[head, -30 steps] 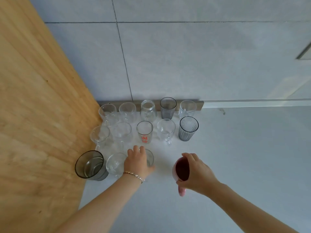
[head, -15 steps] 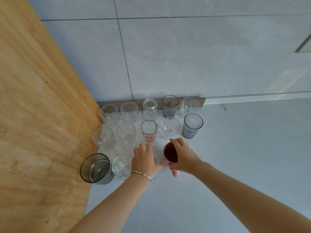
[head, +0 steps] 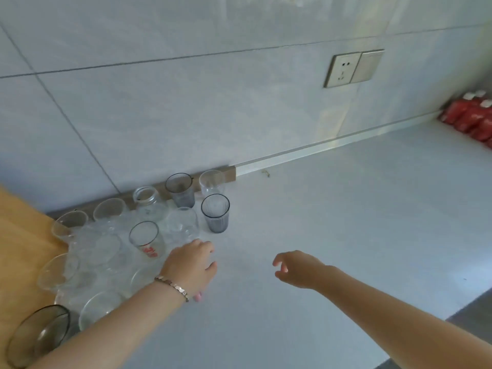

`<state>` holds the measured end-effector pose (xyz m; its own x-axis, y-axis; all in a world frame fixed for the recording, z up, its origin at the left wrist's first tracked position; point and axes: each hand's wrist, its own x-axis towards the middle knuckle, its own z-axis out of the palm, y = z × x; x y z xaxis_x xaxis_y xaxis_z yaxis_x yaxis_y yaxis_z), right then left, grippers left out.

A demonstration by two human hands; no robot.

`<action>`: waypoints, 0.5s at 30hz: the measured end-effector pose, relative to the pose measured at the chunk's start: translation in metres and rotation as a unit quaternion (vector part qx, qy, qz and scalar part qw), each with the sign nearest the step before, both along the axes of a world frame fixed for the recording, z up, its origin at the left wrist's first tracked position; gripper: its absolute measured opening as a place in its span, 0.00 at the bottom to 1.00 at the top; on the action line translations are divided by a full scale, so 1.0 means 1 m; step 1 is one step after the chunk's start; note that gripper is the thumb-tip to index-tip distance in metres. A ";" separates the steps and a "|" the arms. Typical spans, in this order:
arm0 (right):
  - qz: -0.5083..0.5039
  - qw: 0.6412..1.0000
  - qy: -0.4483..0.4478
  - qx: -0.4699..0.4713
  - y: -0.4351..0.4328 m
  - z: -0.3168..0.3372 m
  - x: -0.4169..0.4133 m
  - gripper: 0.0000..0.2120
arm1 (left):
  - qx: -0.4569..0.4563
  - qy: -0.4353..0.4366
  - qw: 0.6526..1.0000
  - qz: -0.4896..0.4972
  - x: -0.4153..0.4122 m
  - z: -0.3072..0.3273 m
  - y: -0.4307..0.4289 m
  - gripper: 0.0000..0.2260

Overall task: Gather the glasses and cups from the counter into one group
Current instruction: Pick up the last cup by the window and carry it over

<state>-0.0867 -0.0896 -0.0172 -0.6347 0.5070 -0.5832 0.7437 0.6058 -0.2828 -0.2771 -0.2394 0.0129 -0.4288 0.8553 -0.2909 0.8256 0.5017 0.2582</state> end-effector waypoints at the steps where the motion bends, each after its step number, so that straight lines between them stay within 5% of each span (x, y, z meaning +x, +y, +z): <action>1: -0.021 1.000 0.001 0.003 0.011 0.004 0.020 0.16 | -0.019 -0.023 0.999 -0.016 0.014 0.004 0.018 0.14; 11: -0.198 0.979 -0.034 0.038 0.122 0.027 0.306 0.17 | -0.079 -0.071 0.984 -0.144 0.241 -0.012 0.219 0.12; 15: -0.246 0.967 -0.050 0.052 0.164 0.042 0.424 0.17 | -0.080 -0.076 0.978 -0.176 0.346 -0.016 0.277 0.03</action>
